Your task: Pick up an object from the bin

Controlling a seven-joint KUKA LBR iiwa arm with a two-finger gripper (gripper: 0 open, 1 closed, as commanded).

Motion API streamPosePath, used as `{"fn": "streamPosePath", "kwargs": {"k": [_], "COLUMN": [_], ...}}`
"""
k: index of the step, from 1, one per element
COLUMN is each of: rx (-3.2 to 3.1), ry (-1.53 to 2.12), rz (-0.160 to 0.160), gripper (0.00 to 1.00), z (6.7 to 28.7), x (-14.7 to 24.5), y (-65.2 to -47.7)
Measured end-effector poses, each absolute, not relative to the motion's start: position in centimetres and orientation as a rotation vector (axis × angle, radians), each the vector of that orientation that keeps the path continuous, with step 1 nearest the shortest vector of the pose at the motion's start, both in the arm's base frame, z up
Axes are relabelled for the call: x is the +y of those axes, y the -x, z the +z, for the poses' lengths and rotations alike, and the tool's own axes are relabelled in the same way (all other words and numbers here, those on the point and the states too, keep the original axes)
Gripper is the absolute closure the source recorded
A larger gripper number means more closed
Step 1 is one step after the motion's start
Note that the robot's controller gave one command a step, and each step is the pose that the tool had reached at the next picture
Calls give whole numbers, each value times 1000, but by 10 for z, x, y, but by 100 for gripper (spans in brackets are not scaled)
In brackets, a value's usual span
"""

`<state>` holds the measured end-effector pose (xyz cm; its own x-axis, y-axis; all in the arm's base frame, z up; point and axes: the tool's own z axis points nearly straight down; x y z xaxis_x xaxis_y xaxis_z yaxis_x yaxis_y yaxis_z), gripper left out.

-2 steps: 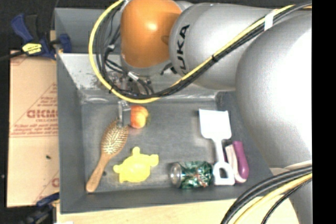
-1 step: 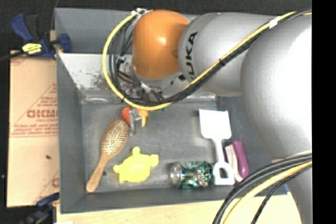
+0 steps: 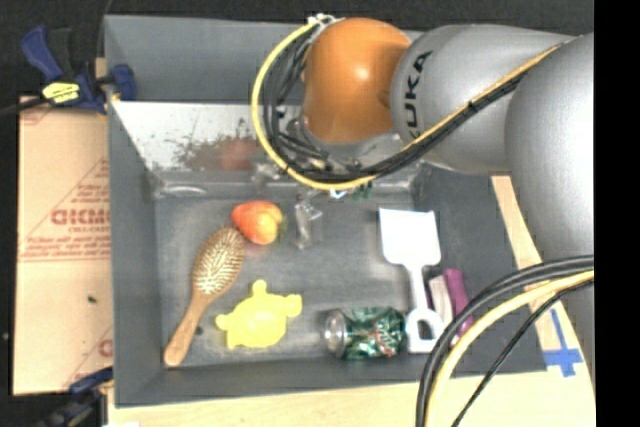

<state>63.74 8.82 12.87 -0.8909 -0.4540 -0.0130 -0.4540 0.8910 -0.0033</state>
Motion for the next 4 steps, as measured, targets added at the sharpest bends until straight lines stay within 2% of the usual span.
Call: {"fn": "streamPosePath", "kwargs": {"k": [1,2,3,4], "rx": [3106,3085,3106,3086], "ry": [394,530,298,484], "rz": [7,-6,13,-5], "gripper": [0,0,0,100], "z": [113,69,72,78], "x": [117,59,157,50], "y": [-638,-622,-616,-611]}}
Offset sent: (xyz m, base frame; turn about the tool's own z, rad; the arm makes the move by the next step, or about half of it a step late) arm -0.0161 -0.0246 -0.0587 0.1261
